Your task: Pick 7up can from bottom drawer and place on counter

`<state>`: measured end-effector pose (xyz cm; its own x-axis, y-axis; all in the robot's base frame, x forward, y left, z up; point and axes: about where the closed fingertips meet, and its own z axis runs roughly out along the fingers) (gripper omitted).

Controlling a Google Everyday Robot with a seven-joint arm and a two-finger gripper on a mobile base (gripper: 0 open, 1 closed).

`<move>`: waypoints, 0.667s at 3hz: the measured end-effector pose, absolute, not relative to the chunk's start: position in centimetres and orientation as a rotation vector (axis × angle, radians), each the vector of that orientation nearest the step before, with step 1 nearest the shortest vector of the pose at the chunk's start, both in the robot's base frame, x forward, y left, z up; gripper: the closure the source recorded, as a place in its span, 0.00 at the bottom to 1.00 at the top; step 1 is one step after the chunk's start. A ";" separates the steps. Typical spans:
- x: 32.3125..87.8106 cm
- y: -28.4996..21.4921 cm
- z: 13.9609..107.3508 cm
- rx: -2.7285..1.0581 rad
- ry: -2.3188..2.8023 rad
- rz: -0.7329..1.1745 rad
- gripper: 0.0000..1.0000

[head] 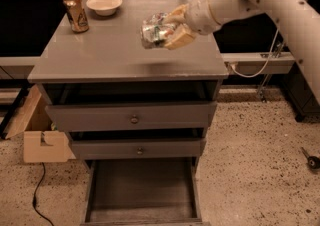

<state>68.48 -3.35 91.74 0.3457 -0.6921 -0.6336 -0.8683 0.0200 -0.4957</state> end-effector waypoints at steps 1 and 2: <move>73.4 -2.3 90.0 -1.639 1.642 0.285 1.00; 75.3 -1.9 88.5 -1.567 1.763 0.340 1.00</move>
Offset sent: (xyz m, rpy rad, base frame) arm 0.0953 0.0131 -0.0400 0.0100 0.3553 -0.3220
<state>75.34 -1.90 88.53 0.0203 -0.7411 -0.6711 -0.9377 0.2188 -0.2700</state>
